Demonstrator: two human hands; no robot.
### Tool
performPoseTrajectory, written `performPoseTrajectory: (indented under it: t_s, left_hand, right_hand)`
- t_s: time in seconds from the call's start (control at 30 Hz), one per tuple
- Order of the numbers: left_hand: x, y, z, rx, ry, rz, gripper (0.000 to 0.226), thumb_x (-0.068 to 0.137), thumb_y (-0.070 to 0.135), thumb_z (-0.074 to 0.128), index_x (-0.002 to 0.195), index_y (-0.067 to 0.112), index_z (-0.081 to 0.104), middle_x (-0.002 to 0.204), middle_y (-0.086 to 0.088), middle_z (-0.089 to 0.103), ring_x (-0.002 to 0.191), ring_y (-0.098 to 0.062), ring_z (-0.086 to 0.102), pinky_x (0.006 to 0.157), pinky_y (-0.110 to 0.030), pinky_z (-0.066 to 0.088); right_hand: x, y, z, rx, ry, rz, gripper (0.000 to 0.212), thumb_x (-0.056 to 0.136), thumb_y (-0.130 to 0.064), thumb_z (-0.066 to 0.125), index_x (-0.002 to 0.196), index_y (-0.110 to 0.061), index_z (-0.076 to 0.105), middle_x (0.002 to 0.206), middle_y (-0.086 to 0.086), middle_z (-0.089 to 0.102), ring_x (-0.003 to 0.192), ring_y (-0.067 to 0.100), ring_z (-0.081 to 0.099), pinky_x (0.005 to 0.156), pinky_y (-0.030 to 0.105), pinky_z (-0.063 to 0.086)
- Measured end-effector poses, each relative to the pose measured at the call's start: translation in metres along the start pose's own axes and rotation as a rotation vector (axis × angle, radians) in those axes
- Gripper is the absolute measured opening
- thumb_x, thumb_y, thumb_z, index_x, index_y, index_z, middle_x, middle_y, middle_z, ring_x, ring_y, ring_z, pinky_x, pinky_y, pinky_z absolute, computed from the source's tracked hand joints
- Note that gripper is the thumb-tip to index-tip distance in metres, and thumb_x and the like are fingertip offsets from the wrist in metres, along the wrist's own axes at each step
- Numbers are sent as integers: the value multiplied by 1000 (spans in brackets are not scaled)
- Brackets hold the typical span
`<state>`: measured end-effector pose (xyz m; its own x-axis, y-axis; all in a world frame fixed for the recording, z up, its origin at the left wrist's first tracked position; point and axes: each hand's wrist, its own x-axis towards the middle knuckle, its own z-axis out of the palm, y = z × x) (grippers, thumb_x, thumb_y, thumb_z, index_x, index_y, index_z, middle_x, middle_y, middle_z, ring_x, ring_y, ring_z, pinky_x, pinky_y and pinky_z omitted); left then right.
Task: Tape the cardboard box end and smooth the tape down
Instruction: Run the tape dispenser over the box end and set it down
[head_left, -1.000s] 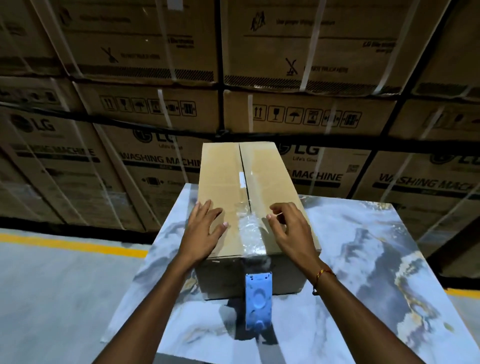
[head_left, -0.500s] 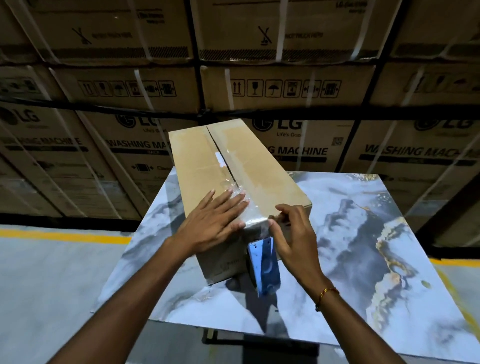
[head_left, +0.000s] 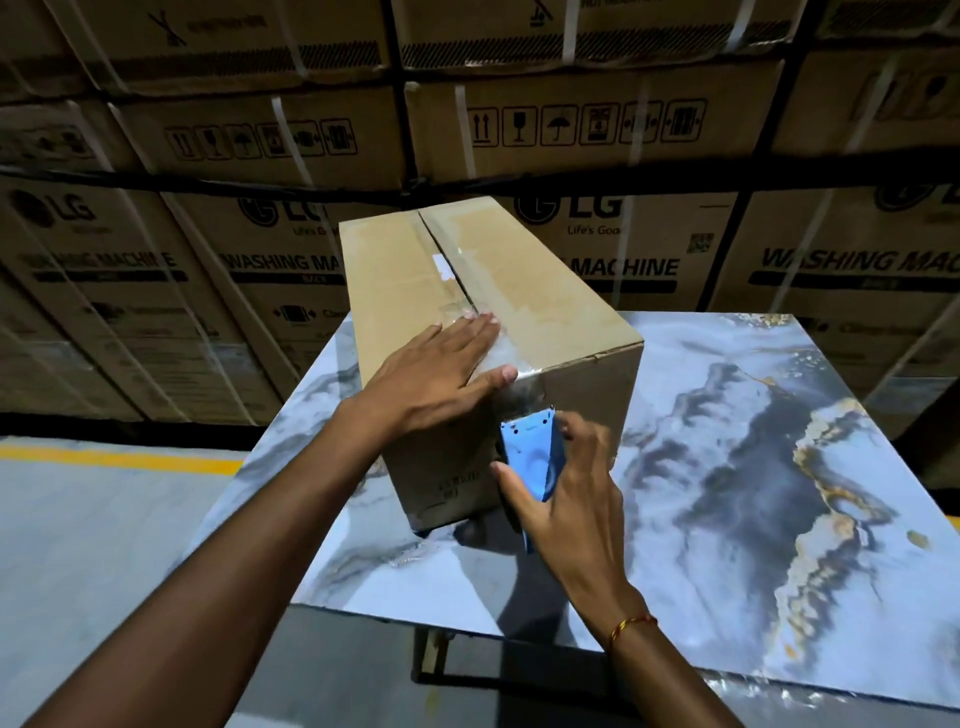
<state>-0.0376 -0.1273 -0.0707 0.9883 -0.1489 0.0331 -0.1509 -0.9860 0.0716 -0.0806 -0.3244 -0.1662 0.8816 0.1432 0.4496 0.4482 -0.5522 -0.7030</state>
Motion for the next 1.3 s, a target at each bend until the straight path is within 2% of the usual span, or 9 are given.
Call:
performPoseTrajectory:
  t_s: [0.2,0.3,0.4,0.63,0.83,1.0,1.17,1.23,1.3]
  left_hand:
    - [-1,-1,-1,32,6,23,79,93,69,13,158,25,3,167,6,-1,153,-8,0,125,-36,4]
    - [0,-3,0,34,6,35,80,93,70,13,158,26,3,167,7,0,153,-8,1,124,-36,4]
    - [2,-3,0,47,6,36,79,94,69,15,158,24,5,167,5,1,153,-11,3,125,-40,6]
    - [-3,4,-2,22,38,38,78,96,67,18,159,21,8,167,2,5,154,-14,7,125,-42,9]
    - [-9,5,-11,17,-51,75,99,77,76,24,158,23,2,167,-3,-4,154,-19,2,124,-48,6]
    - [-1,0,-6,134,-33,96,95,91,58,54,158,23,-4,167,-8,-7,154,-23,0,123,-51,7]
    - [1,0,-3,137,-1,85,101,86,65,55,158,24,-2,167,-6,-5,154,-24,3,123,-52,8]
    - [2,-2,-3,135,12,81,102,83,69,54,158,25,0,168,-5,-3,154,-23,4,123,-52,10]
    - [4,-6,-1,143,17,84,105,80,74,52,158,26,1,168,-5,-1,154,-23,5,123,-53,13]
  right_hand:
    - [-20,12,14,-42,36,-115,58,90,-52,57,138,-27,36,116,5,51,74,27,64,45,39,55]
    - [-25,20,16,-62,64,-144,58,91,-54,51,141,-26,38,113,3,50,72,18,59,44,27,54]
    - [-34,25,13,-79,102,-160,57,91,-48,61,140,-25,42,113,1,49,72,14,55,48,18,42]
    - [-57,31,8,-125,86,-112,57,91,-47,64,141,-28,46,113,-1,52,77,21,61,52,26,45]
    - [-44,16,-18,-195,-53,-50,49,91,-56,54,135,-39,45,113,-4,51,91,26,62,70,40,53]
    - [-16,8,-46,-205,-197,-39,42,89,-52,58,128,-36,55,115,-2,59,105,23,60,86,38,50]
    - [12,3,-55,-107,-329,22,45,76,-61,60,116,-41,61,112,-1,70,96,21,69,88,39,56]
    - [24,3,-55,-114,-380,55,42,77,-58,65,114,-40,67,107,2,73,91,21,70,82,36,57]
    - [27,9,-51,-154,-488,80,41,80,-53,70,116,-35,71,111,6,74,97,22,69,87,36,55]
